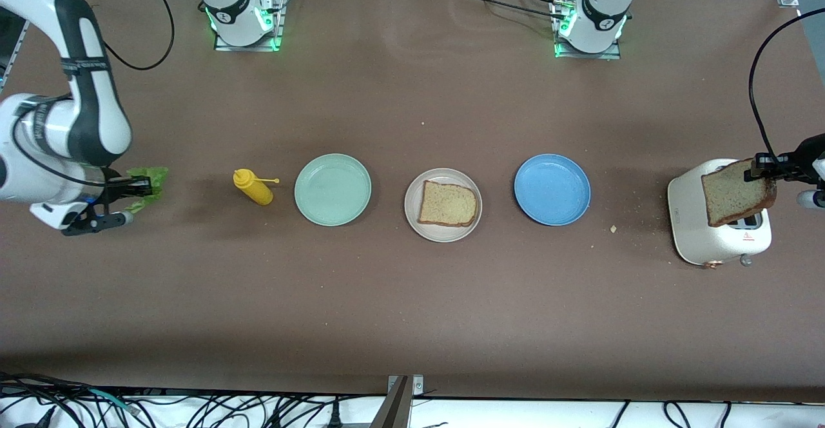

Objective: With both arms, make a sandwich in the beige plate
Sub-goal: 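Grasp the lettuce leaf with the right gripper and lift it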

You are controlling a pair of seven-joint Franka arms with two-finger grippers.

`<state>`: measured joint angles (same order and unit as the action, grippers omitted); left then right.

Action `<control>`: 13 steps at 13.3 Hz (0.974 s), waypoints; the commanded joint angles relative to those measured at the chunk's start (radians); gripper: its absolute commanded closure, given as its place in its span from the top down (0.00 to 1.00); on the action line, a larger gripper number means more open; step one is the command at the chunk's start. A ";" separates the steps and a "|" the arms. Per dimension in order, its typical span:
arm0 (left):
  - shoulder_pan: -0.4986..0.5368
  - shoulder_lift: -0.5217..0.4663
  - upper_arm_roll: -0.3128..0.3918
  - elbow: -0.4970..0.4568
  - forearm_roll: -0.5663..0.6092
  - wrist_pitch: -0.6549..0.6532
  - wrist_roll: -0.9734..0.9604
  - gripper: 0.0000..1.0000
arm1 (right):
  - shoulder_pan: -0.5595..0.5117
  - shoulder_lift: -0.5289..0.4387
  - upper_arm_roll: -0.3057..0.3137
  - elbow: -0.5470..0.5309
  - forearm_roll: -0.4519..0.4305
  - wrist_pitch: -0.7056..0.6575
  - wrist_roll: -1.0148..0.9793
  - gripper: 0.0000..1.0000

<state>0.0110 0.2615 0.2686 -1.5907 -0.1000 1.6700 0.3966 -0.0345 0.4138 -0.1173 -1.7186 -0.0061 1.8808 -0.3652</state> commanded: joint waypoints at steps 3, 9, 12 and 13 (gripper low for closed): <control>-0.028 0.018 0.000 0.038 -0.029 -0.044 0.007 0.00 | 0.028 0.013 0.011 0.209 0.073 -0.244 0.015 0.00; -0.045 0.019 -0.006 0.038 -0.053 -0.056 0.005 0.00 | 0.106 -0.010 0.056 0.237 0.248 -0.327 0.332 0.00; -0.045 0.019 -0.006 0.038 -0.053 -0.056 0.005 0.00 | 0.130 -0.036 0.186 0.237 0.278 -0.325 0.659 0.00; -0.043 0.019 -0.006 0.038 -0.053 -0.055 0.005 0.00 | 0.136 -0.036 0.239 0.237 0.273 -0.318 0.754 0.00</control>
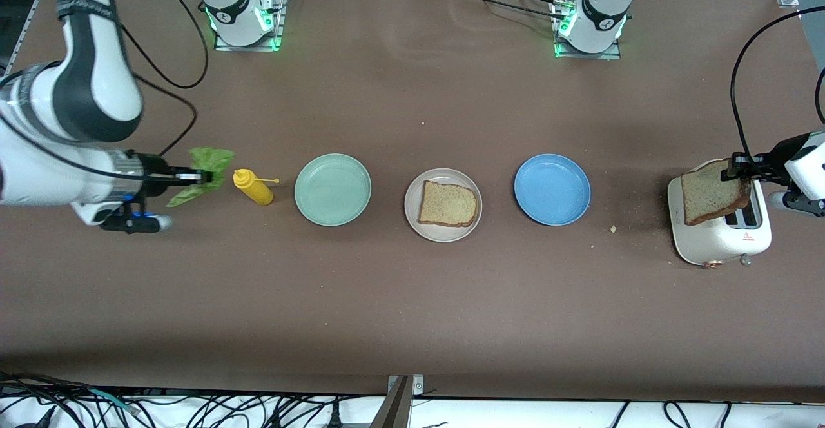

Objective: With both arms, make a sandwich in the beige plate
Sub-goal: 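Carry the lettuce over the beige plate while the left gripper lifts toast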

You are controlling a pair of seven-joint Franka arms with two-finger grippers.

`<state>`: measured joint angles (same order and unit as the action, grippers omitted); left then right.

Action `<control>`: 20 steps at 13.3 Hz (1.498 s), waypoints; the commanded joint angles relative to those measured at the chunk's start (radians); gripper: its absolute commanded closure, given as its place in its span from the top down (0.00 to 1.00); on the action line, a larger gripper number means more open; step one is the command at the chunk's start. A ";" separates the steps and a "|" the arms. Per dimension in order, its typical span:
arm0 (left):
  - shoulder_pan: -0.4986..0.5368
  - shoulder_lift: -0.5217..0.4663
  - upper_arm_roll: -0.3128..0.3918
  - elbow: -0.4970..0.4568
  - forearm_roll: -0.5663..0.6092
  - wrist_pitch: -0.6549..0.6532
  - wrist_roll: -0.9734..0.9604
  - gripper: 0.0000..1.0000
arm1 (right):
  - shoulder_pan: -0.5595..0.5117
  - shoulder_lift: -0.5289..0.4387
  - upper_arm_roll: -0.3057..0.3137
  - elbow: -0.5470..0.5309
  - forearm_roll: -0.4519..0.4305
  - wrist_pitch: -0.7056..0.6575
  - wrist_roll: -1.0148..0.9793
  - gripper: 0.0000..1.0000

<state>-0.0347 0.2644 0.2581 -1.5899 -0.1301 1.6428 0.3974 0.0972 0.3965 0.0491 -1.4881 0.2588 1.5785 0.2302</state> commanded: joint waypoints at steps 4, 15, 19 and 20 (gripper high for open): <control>0.002 0.016 0.004 0.037 -0.023 -0.029 0.005 0.00 | 0.120 -0.005 0.175 0.006 -0.018 0.133 0.536 0.00; 0.004 0.016 0.004 0.037 -0.023 -0.029 0.005 0.00 | 0.473 0.344 0.175 0.053 -0.075 0.840 1.014 0.00; 0.004 0.016 0.006 0.037 -0.023 -0.029 0.005 0.00 | 0.507 0.479 0.175 0.176 -0.075 0.889 1.067 0.00; 0.004 0.016 0.006 0.037 -0.023 -0.029 0.005 0.00 | 0.507 0.496 0.175 0.184 -0.073 0.926 1.066 0.00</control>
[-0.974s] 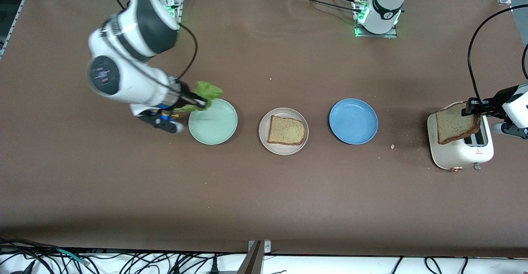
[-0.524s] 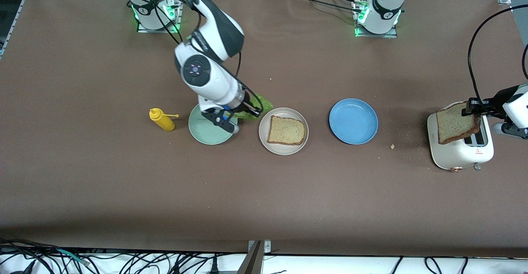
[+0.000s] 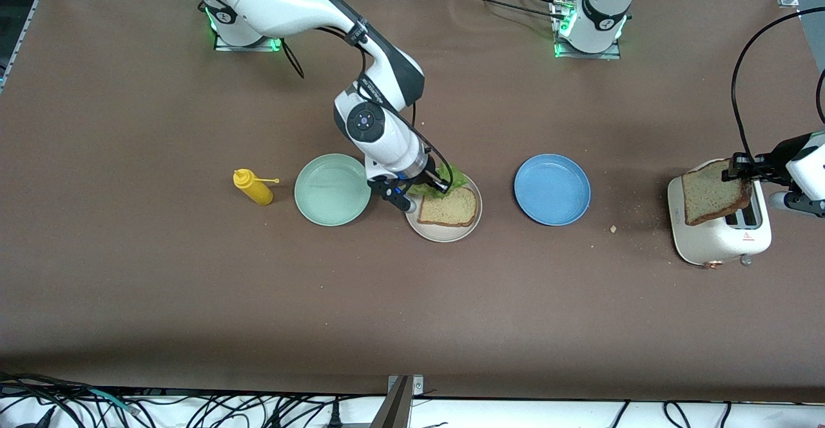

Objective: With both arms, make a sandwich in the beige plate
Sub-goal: 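Carry the lettuce over the beige plate while the left gripper lifts toast, then drop the lettuce on the bread while the left gripper carries toast over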

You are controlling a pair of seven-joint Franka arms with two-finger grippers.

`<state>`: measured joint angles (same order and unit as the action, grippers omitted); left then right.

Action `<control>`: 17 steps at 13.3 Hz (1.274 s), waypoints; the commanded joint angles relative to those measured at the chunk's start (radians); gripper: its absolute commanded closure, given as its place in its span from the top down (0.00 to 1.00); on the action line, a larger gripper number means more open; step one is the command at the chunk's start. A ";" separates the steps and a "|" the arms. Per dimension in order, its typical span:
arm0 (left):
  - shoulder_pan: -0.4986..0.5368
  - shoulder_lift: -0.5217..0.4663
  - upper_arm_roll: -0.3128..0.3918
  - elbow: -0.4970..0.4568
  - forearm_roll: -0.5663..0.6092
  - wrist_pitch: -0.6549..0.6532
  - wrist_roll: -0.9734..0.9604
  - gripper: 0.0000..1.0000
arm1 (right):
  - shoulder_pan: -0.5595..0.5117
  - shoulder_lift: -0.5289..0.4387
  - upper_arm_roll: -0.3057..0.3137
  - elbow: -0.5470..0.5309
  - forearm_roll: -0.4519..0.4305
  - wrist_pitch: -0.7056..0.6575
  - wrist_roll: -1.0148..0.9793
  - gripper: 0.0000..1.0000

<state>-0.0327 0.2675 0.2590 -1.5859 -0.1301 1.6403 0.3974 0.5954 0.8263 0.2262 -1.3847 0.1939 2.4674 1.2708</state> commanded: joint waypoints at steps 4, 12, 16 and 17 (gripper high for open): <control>0.004 0.013 0.005 0.033 -0.023 -0.027 0.006 0.00 | 0.009 0.103 -0.002 0.082 -0.011 0.107 0.004 0.98; -0.018 0.051 -0.023 0.033 -0.166 -0.057 0.006 0.00 | 0.011 -0.017 -0.037 0.076 -0.021 -0.054 0.013 1.00; -0.026 0.105 -0.078 0.032 -0.314 -0.059 0.003 0.00 | 0.007 -0.159 -0.166 0.072 -0.024 -0.235 -0.089 1.00; -0.026 0.126 -0.099 0.032 -0.360 -0.060 0.003 0.00 | 0.007 -0.183 -0.201 0.072 -0.022 -0.299 -0.187 1.00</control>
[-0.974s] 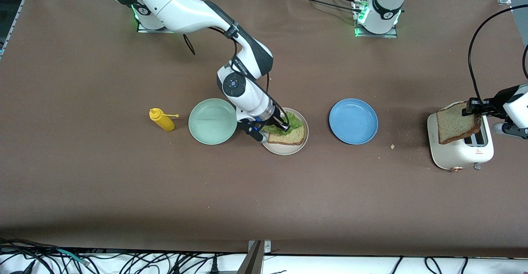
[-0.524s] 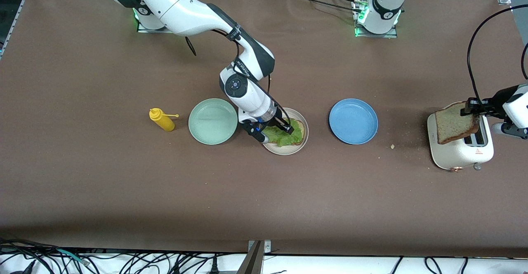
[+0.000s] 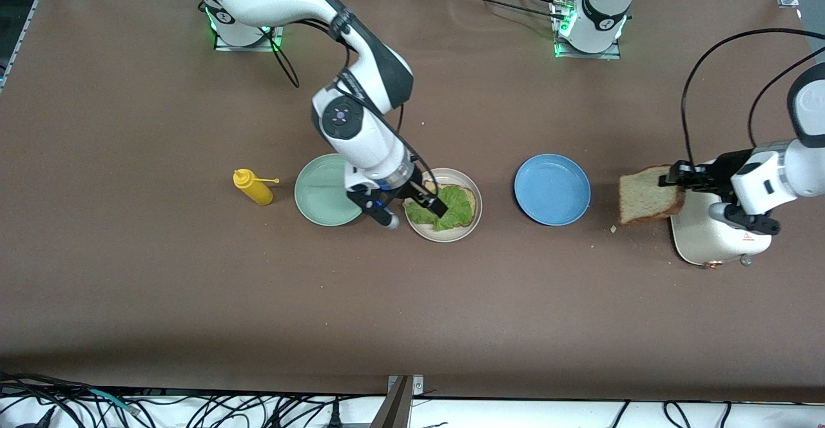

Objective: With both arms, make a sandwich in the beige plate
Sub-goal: 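Drop the lettuce on the bread while the left gripper carries toast over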

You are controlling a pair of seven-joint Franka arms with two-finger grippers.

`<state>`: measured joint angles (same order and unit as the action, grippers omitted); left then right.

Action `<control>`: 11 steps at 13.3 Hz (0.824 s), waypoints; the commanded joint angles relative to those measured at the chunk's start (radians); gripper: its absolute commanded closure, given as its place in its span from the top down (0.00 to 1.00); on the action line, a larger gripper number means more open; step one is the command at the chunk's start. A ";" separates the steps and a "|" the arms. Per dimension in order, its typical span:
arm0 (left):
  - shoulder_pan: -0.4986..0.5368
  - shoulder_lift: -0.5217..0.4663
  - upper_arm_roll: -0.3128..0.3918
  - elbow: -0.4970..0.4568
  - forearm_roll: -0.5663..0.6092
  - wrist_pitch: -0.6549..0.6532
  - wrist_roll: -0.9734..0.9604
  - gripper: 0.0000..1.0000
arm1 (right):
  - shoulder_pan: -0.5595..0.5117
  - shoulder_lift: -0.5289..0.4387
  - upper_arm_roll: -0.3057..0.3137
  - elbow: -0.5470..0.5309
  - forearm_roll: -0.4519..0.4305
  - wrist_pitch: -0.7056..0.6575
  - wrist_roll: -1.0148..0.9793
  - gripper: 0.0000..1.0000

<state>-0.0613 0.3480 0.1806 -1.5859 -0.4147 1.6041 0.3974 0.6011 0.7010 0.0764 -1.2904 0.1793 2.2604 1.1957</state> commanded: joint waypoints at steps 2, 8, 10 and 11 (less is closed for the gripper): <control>0.003 0.097 -0.065 0.032 -0.178 -0.027 -0.009 0.00 | 0.002 -0.096 -0.127 -0.023 -0.007 -0.215 -0.261 1.00; -0.072 0.181 -0.122 0.034 -0.410 -0.006 -0.100 0.00 | -0.039 -0.219 -0.383 -0.091 -0.007 -0.449 -0.797 1.00; -0.106 0.181 -0.124 0.034 -0.455 0.052 -0.100 0.00 | -0.114 -0.308 -0.383 -0.188 -0.009 -0.449 -0.991 1.00; -0.123 0.183 -0.124 0.032 -0.475 0.066 -0.100 0.00 | -0.150 -0.354 -0.383 -0.231 -0.009 -0.449 -1.046 1.00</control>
<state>-0.1566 0.5224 0.0499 -1.5783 -0.8451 1.6522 0.3155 0.5010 0.4751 -0.3198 -1.3819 0.1782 1.8093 0.2706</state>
